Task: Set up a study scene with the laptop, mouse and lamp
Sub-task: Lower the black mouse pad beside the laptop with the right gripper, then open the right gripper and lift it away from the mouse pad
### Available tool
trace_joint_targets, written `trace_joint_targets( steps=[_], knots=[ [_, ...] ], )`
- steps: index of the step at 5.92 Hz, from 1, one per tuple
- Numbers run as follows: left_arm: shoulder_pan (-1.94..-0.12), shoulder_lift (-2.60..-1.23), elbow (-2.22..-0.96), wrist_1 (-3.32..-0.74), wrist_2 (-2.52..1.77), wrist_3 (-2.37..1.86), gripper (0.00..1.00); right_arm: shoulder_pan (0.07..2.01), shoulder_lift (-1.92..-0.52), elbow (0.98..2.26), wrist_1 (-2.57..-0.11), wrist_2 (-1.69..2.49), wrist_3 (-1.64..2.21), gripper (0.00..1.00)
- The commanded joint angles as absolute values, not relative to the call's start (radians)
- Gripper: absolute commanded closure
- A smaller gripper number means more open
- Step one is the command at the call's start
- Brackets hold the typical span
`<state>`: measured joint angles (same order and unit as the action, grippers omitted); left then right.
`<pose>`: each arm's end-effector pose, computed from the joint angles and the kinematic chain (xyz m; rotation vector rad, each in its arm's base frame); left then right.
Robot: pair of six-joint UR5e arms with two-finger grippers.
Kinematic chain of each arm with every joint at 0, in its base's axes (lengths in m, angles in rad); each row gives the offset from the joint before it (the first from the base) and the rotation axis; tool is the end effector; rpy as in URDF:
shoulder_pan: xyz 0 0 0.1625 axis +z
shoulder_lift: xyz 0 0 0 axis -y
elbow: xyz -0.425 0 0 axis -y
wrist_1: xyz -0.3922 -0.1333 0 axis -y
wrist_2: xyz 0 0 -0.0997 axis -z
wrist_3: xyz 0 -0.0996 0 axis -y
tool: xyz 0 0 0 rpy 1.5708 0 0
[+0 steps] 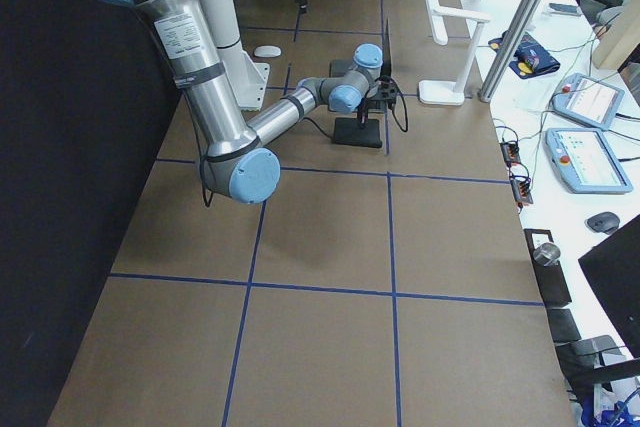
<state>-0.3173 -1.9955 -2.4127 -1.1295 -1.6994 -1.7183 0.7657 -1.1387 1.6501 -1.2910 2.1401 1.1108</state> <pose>0.3736 -0.2495 0.1693 -0.0512 0.8369 -0.3844 -0.4132 -0.5077 0.3446 0.0016 -0.9373 0.0579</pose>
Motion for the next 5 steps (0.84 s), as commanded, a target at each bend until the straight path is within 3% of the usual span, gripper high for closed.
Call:
trace_joint_targets(
  steps=[1,3,5],
  knots=[
    [-0.287,-1.983,-2.405,-1.131,-1.703,-1.642,0.0,0.839,-1.141,1.676,-1.36,2.212,1.108,0.0],
    [-0.201,-1.889,-2.378,-1.223,-1.704,-1.562,0.0,0.906,-1.155,1.748,-1.506,2.214,1.059,0.0],
    [-0.114,-1.765,-2.246,-1.55,-1.691,-1.641,0.0,0.971,-1.154,1.877,-1.767,2.21,0.889,0.0]
  ],
)
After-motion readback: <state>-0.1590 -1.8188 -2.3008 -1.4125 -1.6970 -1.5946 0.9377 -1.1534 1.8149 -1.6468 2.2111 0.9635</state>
